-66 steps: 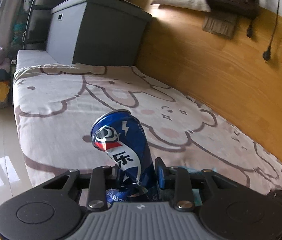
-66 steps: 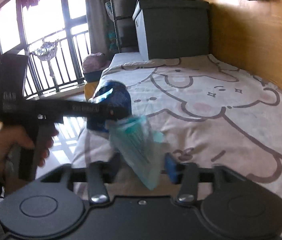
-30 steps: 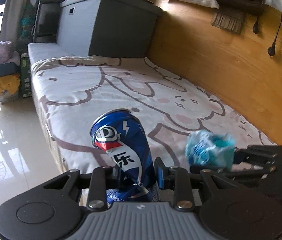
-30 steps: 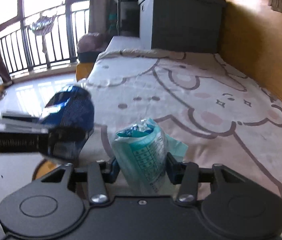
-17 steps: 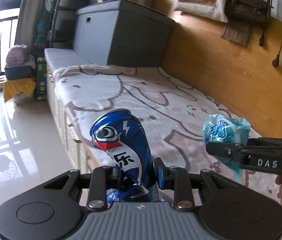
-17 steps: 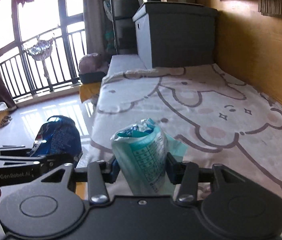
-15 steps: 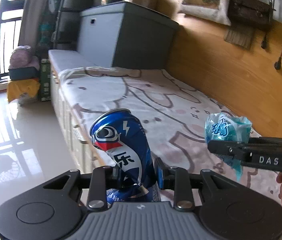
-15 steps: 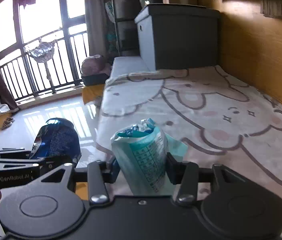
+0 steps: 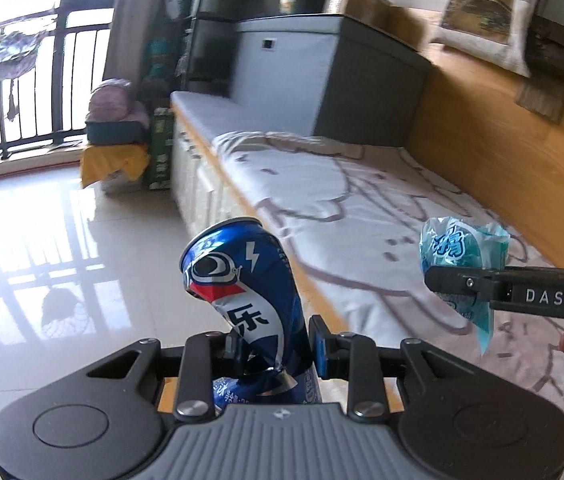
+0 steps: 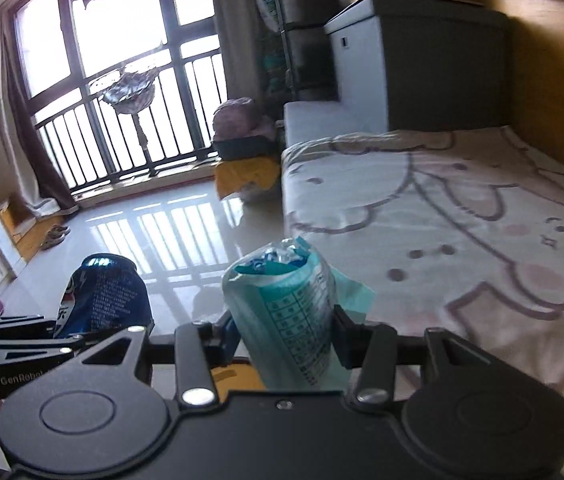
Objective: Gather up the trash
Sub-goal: 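Lift the blue can and teal bag and carry them over the wastebasket, then open left tool to drop the can while right tool drops the teal bag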
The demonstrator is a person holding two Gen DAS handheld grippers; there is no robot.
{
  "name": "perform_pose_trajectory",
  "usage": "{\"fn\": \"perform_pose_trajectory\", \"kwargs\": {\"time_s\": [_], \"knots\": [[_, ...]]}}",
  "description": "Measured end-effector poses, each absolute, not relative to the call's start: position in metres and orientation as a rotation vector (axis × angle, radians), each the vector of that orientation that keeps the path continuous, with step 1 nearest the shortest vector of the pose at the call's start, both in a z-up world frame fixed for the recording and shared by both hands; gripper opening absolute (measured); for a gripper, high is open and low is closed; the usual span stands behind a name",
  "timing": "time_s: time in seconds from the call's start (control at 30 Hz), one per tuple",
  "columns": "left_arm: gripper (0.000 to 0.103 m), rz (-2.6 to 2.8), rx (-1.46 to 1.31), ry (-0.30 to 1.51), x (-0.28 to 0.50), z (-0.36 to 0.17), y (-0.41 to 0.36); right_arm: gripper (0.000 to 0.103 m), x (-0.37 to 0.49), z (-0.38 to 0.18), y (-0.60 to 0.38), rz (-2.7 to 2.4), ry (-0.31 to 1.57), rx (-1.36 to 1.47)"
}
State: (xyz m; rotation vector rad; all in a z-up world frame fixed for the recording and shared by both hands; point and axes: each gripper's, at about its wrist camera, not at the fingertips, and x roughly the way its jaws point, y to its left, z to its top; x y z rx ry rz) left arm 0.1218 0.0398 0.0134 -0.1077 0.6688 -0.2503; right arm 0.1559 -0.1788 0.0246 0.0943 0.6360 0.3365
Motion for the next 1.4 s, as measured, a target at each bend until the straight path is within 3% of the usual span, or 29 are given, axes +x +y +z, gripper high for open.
{"fn": "perform_pose_trajectory", "kwargs": {"time_s": [0.37, 0.6, 1.4], "knots": [[0.032, -0.182, -0.135, 0.741, 0.137, -0.023, 0.092, 0.047, 0.190, -0.013, -0.105, 0.429, 0.740, 0.065], [0.032, -0.144, -0.154, 0.818, 0.162, -0.063, 0.123, 0.047, 0.225, -0.067, -0.072, 0.463, 0.860, 0.055], [0.032, -0.189, -0.250, 1.101, 0.224, -0.240, 0.144, 0.050, 0.306, -0.235, -0.020, 0.433, 1.276, 0.040]]}}
